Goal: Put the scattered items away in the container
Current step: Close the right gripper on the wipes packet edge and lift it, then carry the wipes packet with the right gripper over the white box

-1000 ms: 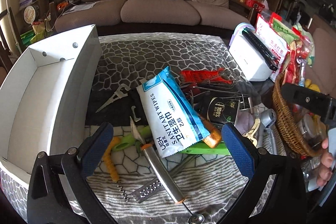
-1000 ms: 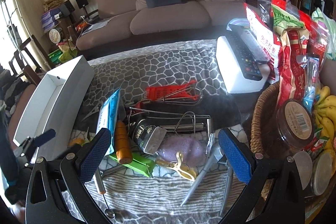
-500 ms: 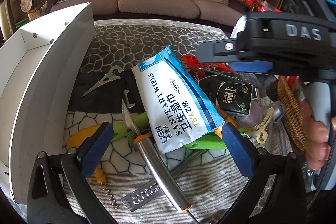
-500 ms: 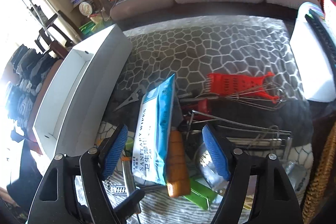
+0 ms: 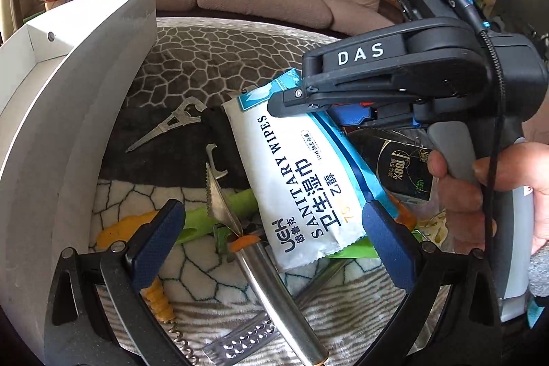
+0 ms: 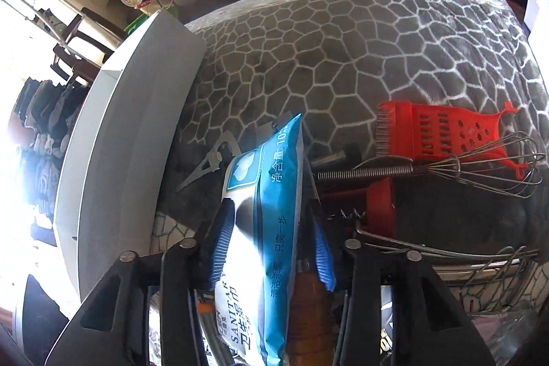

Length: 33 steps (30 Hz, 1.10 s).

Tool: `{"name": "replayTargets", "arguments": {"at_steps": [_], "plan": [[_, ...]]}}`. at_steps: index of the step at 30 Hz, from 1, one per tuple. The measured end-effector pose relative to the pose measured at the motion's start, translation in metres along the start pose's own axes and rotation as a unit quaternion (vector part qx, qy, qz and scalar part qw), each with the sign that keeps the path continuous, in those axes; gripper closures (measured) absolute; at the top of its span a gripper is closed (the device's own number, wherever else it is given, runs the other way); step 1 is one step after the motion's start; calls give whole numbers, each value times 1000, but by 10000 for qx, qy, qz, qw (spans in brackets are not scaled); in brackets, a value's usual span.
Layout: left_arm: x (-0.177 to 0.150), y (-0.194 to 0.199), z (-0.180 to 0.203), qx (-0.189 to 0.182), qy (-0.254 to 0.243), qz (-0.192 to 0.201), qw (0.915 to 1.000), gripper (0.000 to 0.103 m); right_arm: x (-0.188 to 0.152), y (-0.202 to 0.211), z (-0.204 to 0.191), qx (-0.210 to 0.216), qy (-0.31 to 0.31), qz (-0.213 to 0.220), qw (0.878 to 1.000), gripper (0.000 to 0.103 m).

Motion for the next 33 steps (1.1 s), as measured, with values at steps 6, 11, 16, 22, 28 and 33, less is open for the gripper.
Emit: {"name": "replayTargets", "arguments": {"at_steps": [6, 11, 16, 22, 28, 33], "plan": [[-2, -2, -6, 0, 80, -74, 9999, 0, -2, 15, -2, 278, -120, 265, 9992, 82], [-11, 7, -11, -178, 280, -43, 9994, 0, -3, 34, -8, 472, -388, 373, 9974, 86], [-21, 15, -19, -835, 911, -64, 9923, 0, -11, 63, -13, 721, -630, 573, 9938, 86], [-32, 32, -21, -1421, 1603, 88, 9768, 0, -21, 99, -6, 1092, -1314, 894, 9812, 86], [-45, 51, -39, -2686, 2995, 132, 9154, 0, -33, 143, -16, 1581, -1487, 1274, 9678, 86], [-47, 75, -52, -3560, 3833, 527, 8506, 1, -56, 167, -28, 2117, -1750, 1434, 9508, 86]]}}
Point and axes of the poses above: each gripper's, at about its wrist camera, not at the fingertips, and y roughly against the way its jaws point, z to its right, x to its top, the point moved 1 cm from there along -y, roughly the way its jaws point, and after that the axes turned 2 degrees about z, right-handed, at the moved point
